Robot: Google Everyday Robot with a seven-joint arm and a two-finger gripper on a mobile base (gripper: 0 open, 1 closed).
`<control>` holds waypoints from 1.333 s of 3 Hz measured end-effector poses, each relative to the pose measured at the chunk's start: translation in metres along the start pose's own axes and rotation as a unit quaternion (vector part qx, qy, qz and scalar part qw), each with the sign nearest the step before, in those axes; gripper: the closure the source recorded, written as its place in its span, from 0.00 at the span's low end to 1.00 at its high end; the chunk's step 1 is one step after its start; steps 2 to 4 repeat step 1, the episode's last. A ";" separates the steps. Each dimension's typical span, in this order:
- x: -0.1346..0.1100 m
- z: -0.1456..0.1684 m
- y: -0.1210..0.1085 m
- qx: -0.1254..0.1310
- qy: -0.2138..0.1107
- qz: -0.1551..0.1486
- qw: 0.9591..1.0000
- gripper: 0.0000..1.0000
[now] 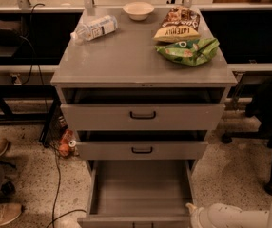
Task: Open bottom drawer
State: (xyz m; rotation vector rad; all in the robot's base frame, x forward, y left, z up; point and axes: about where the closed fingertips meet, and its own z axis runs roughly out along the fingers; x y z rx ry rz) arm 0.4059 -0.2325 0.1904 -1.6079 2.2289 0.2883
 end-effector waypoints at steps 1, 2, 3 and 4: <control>-0.011 -0.030 -0.006 0.027 0.001 -0.020 0.999 0.00; -0.011 -0.030 -0.006 0.027 0.001 -0.020 0.999 0.00; -0.011 -0.030 -0.006 0.027 0.001 -0.020 0.999 0.00; -0.011 -0.030 -0.006 0.027 0.001 -0.020 0.999 0.00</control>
Offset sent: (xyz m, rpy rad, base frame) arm 0.0000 0.0000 0.0000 0.0000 0.0000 0.0000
